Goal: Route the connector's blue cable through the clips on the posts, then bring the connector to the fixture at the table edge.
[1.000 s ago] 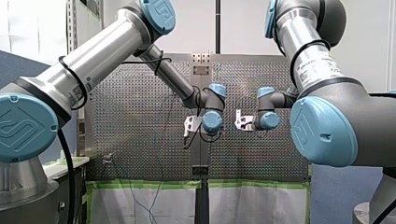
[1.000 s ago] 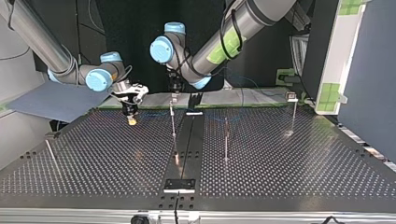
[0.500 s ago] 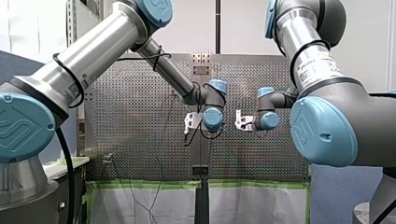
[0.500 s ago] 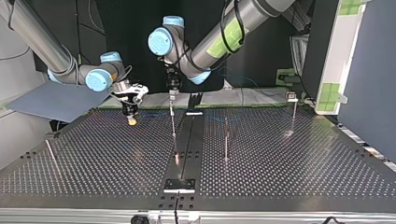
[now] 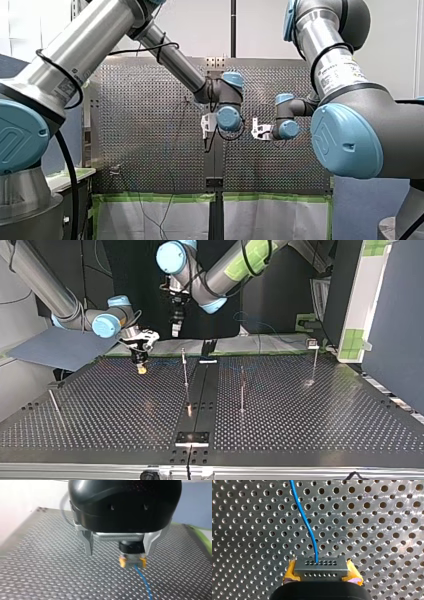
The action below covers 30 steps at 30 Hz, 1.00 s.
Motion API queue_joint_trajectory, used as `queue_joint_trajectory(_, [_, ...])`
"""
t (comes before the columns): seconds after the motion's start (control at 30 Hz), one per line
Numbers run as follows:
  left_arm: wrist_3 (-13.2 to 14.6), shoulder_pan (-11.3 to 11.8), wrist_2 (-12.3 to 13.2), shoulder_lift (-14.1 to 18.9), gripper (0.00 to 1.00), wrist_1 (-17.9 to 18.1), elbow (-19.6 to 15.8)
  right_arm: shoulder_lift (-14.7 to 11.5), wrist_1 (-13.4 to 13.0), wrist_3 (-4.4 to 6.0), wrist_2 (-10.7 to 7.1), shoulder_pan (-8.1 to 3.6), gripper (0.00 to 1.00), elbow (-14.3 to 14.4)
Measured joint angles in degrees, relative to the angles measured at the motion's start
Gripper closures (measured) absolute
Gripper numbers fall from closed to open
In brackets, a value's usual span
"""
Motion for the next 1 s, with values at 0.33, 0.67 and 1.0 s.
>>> queue_joint_trajectory(0.33, [-1.55,-0.56,2.21,4.81,0.00,4.84,-4.82,0.08,0.07,0.14,-0.06,0.02,1.00,-0.01])
queue_joint_trajectory(0.67, [-1.97,-0.07,2.49,9.97,0.00,9.99,-9.97,0.28,0.13,0.20,-0.09,0.13,1.00,0.03])
queue_joint_trajectory(1.0, [-4.03,0.07,2.15,14.89,0.00,14.62,-14.88,0.31,0.00,0.13,-0.02,0.25,1.00,0.01])
